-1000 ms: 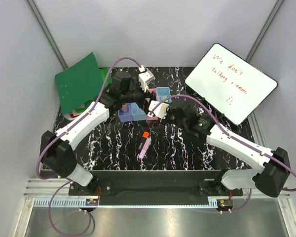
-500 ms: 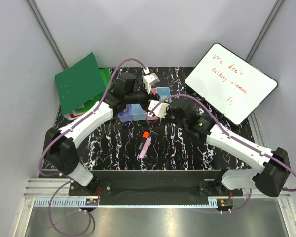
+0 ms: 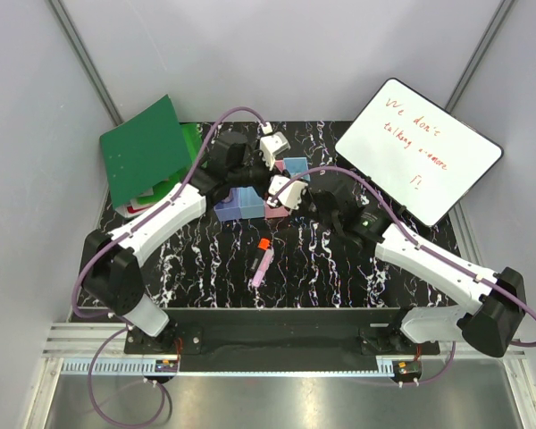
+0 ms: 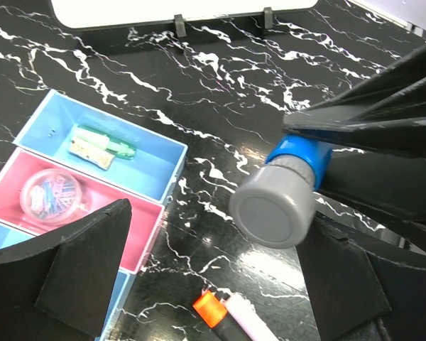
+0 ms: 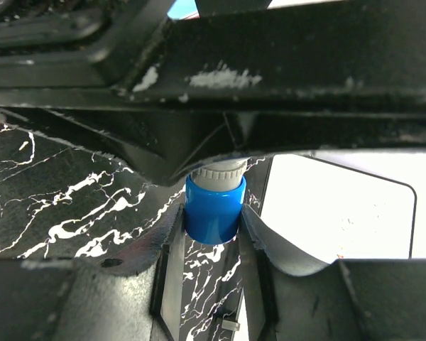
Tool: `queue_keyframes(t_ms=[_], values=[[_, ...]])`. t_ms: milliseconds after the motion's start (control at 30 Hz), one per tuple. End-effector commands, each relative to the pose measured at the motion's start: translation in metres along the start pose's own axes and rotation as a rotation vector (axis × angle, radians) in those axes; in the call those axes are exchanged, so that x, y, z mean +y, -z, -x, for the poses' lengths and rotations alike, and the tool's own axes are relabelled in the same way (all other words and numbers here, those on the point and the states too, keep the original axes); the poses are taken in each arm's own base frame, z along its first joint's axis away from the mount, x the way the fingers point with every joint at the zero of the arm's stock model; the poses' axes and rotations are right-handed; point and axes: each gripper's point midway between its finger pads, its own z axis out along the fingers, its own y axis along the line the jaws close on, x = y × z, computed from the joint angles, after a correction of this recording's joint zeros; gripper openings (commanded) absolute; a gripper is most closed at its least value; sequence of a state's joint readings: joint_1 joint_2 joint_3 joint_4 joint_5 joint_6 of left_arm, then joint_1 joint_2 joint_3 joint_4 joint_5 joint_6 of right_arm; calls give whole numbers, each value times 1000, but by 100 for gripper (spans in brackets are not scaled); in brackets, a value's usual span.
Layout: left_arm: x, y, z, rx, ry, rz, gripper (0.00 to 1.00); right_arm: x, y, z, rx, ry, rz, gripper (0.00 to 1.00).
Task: Sort the stationery into containers
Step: Pick up the stationery from the center of the board, then place the stationery in the storage box.
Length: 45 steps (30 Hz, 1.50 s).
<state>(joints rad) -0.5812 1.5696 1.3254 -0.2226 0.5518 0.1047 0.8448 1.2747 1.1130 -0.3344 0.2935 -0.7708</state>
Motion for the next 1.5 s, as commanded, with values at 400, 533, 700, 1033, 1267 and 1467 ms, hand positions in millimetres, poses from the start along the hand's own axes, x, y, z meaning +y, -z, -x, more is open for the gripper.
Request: queue_keyframes(t_ms=[400,533,700,1033,1267,1467], values=[[21,4,39,-105,-65,42,99,-14,16,12,-50,-25,-58,0],[29,6,37,-102,-58,56,99,-14,18,12,-52,-25,-58,0],[32,2,34,-93,-59,52,99,-14,18,16,-59,-23,-58,0],[37,-9,36,-95,-58,38,99,-29,23,28,-81,-23,-90,0],[38,-13,34,-91,-58,32,99,-35,26,39,-103,-25,-98,0],[40,-16,33,-93,-54,30,99,-36,27,48,-121,-25,-96,0]])
